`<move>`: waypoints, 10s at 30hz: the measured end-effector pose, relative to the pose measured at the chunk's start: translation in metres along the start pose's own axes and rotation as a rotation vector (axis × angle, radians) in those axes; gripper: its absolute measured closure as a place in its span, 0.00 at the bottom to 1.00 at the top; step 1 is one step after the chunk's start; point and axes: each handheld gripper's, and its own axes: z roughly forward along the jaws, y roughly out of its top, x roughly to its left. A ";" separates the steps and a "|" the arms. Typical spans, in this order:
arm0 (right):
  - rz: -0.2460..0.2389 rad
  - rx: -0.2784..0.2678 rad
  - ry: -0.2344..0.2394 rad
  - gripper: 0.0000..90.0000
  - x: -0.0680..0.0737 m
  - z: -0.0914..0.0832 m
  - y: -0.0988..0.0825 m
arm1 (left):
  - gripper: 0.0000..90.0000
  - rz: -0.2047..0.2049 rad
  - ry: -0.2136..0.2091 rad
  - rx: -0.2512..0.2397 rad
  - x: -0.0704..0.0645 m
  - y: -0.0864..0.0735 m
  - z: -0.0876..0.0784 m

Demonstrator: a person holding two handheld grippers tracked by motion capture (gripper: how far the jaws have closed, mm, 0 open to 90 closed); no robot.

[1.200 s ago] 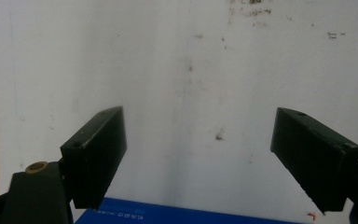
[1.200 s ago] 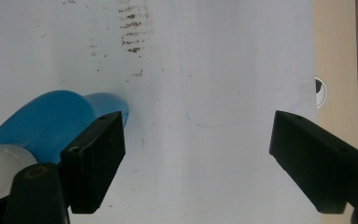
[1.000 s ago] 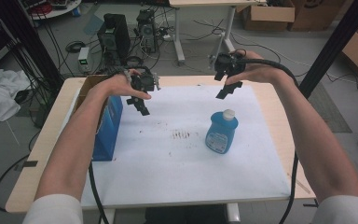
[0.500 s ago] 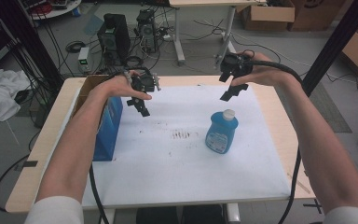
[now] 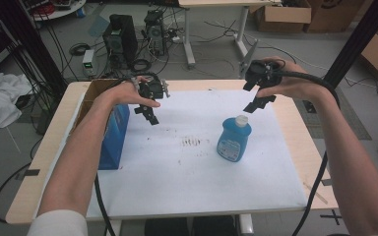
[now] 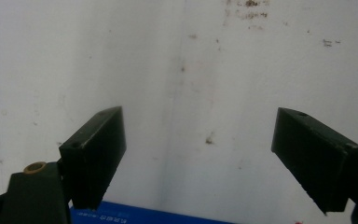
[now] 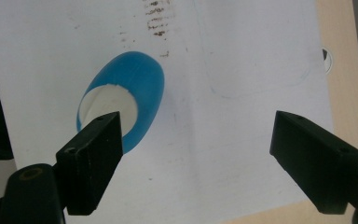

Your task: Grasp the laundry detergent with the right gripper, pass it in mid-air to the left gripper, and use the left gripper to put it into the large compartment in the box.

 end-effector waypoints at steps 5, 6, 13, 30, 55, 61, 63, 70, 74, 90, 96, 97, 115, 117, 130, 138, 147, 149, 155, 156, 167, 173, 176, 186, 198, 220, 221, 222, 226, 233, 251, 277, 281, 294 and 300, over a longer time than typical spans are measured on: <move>0.078 0.008 0.017 0.18 0.012 -0.001 -0.008 | 0.20 -0.004 0.007 -0.013 0.000 -0.001 -0.003; 0.078 0.008 0.017 0.18 0.012 -0.001 -0.008 | 0.20 -0.004 0.007 -0.013 0.000 -0.001 -0.003; 0.175 -0.006 0.050 0.19 0.031 0.002 -0.013 | 0.20 -0.015 0.005 -0.023 0.000 -0.002 -0.002; 0.353 -0.134 0.039 0.18 0.061 0.038 -0.040 | 0.20 -0.007 0.016 -0.037 0.000 -0.003 -0.003; 0.525 -0.296 -0.001 0.19 0.083 0.098 -0.064 | 0.20 0.001 0.018 -0.049 -0.002 -0.003 -0.003; 0.536 -0.310 -0.001 0.19 0.085 0.102 -0.066 | 0.20 0.002 0.017 -0.050 -0.002 -0.003 -0.002; 0.535 -0.312 -0.003 0.19 0.085 0.104 -0.066 | 0.20 0.003 0.019 -0.051 -0.003 -0.002 -0.002; 0.559 -0.331 -0.021 0.20 0.085 0.109 -0.066 | 0.20 0.001 0.021 -0.055 -0.003 -0.002 -0.002; 0.568 -0.340 -0.031 0.20 0.084 0.111 -0.066 | 0.20 -0.004 0.021 -0.065 -0.003 -0.003 -0.003; 0.575 -0.376 -0.060 0.30 0.085 0.116 -0.066 | 0.20 -0.003 0.027 -0.072 -0.003 -0.003 -0.004; 0.577 -0.380 -0.067 0.32 0.085 0.117 -0.066 | 0.20 0.003 0.034 -0.071 -0.003 -0.003 -0.005; 0.577 -0.378 -0.068 0.33 0.086 0.117 -0.066 | 0.21 -0.001 0.032 -0.076 -0.004 -0.003 -0.005; 0.571 -0.407 -0.088 0.44 0.086 0.122 -0.065 | 0.21 0.001 0.033 -0.078 -0.005 -0.003 -0.005; 0.569 -0.410 -0.096 0.45 0.086 0.122 -0.065 | 0.21 0.003 0.033 -0.080 -0.004 -0.003 -0.005; 0.530 -0.465 -0.160 0.49 0.092 0.125 -0.068 | 0.21 0.009 0.039 -0.086 -0.005 -0.002 -0.007; 0.505 -0.493 -0.182 0.50 0.095 0.127 -0.071 | 0.21 0.013 0.040 -0.091 -0.006 -0.001 -0.008; 0.496 -0.502 -0.182 0.51 0.095 0.127 -0.072 | 0.21 0.008 0.036 -0.091 -0.008 -0.001 -0.009; 0.486 -0.500 -0.185 0.51 0.095 0.127 -0.071 | 0.21 0.009 0.037 -0.094 -0.008 -0.001 -0.009; 0.485 -0.495 -0.182 0.51 0.094 0.126 -0.069 | 0.21 0.008 0.041 -0.102 -0.009 -0.001 -0.012; 0.485 -0.495 -0.182 0.51 0.094 0.126 -0.069 | 0.21 0.009 0.041 -0.104 -0.010 -0.001 -0.012; 0.435 -0.518 -0.159 0.51 0.090 0.112 -0.056 | 0.21 0.020 0.046 -0.148 -0.017 0.002 -0.023; 0.327 -0.504 -0.129 0.51 0.088 0.089 -0.028 | 0.20 0.046 0.025 -0.206 -0.027 0.006 -0.037; 0.310 -0.514 -0.113 0.51 0.087 0.083 -0.021 | 0.20 0.052 0.033 -0.217 -0.031 0.008 -0.041; 0.189 -0.502 -0.059 0.51 0.084 0.077 0.007 | 0.20 0.134 0.028 -0.279 -0.055 0.012 -0.069; 0.044 -0.504 0.075 0.51 0.091 0.089 0.032 | 0.19 0.182 -0.044 -0.307 -0.086 0.027 -0.088; -0.003 -0.515 0.125 0.51 0.095 0.101 0.044 | 0.19 0.174 -0.069 -0.340 -0.119 0.049 -0.075; -0.002 -0.517 0.126 0.51 0.095 0.102 0.044 | 0.19 0.178 -0.062 -0.344 -0.121 0.052 -0.073; -0.002 -0.517 0.126 0.51 0.095 0.102 0.044 | 0.19 0.178 -0.062 -0.344 -0.121 0.052 -0.073; 0.003 -0.523 0.134 0.51 0.095 0.105 0.044 | 0.19 0.184 -0.068 -0.350 -0.125 0.057 -0.067; -0.001 -0.520 0.137 0.51 0.097 0.111 0.042 | 0.19 0.176 -0.080 -0.333 -0.128 0.064 -0.055; -0.001 -0.520 0.134 0.51 0.098 0.113 0.045 | 0.25 0.173 -0.069 -0.310 -0.130 0.069 -0.048; 0.013 -0.523 0.145 0.51 0.101 0.120 0.045 | 0.39 0.164 -0.069 -0.305 -0.130 0.071 -0.046; 0.007 -0.523 0.141 0.51 0.101 0.120 0.045 | 0.41 0.156 -0.070 -0.306 -0.131 0.070 -0.046; 0.018 -0.525 0.152 0.51 0.101 0.122 0.044 | 0.42 0.169 -0.061 -0.300 -0.131 0.071 -0.045; 0.023 -0.527 0.159 0.50 0.102 0.124 0.045 | 0.42 0.175 -0.061 -0.287 -0.131 0.070 -0.043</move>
